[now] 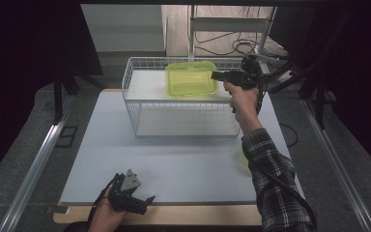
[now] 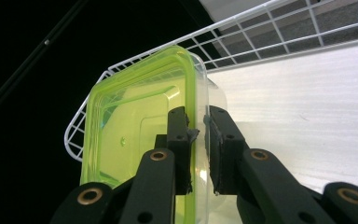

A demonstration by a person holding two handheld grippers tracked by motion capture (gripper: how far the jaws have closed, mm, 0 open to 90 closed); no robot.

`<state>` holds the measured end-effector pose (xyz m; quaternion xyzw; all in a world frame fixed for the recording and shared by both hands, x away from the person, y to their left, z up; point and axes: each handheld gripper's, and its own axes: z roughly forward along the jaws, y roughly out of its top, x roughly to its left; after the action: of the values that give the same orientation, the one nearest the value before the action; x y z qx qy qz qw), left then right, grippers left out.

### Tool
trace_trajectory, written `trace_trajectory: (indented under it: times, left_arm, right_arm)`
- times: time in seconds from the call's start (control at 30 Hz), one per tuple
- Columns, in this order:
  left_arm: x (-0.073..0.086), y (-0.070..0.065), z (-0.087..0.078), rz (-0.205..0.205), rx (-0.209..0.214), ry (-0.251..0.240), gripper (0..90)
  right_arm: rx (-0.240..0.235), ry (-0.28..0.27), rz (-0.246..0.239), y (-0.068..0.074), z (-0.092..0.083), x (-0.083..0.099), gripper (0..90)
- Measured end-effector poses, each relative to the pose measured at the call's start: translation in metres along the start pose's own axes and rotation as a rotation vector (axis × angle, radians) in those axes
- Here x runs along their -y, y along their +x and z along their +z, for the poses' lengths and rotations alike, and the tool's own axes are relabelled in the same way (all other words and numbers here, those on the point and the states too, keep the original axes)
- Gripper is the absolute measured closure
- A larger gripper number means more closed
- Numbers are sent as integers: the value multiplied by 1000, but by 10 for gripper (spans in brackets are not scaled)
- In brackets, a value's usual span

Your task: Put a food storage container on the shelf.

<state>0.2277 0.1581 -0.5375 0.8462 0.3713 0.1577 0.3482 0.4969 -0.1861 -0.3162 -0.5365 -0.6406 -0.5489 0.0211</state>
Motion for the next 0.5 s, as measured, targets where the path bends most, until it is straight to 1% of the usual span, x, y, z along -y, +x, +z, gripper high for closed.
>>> trace_trajectory:
  times: [0.2, 0.27, 0.3, 0.33, 0.37, 0.4, 0.47, 0.5]
  left_arm:
    - [0, 0, 0, 3, 1, 2, 12]
    - [0, 0, 0, 4, 0, 3, 12]
    - [0, 0, 0, 4, 1, 4, 12]
    - [0, 0, 0, 5, 1, 4, 12]
    - [0, 0, 0, 5, 3, 5, 12]
    - [0, 0, 0, 5, 3, 5, 12]
    - [0, 0, 0, 5, 3, 7, 12]
    - [0, 0, 0, 5, 2, 6, 12]
  right_arm:
    - [17, -5, -4, -3, 3, 0, 789]
    - [42, -11, -19, -2, 4, 0, 775]
    - [62, -10, -35, -1, 5, 0, 764]
    - [82, -6, -55, 0, 6, -1, 751]
    - [117, 2, -85, 2, 7, -1, 730]
    - [117, 2, -85, 2, 7, -1, 730]
    - [142, 5, -108, 3, 9, -1, 717]
    - [148, 6, -114, 3, 10, -1, 713]
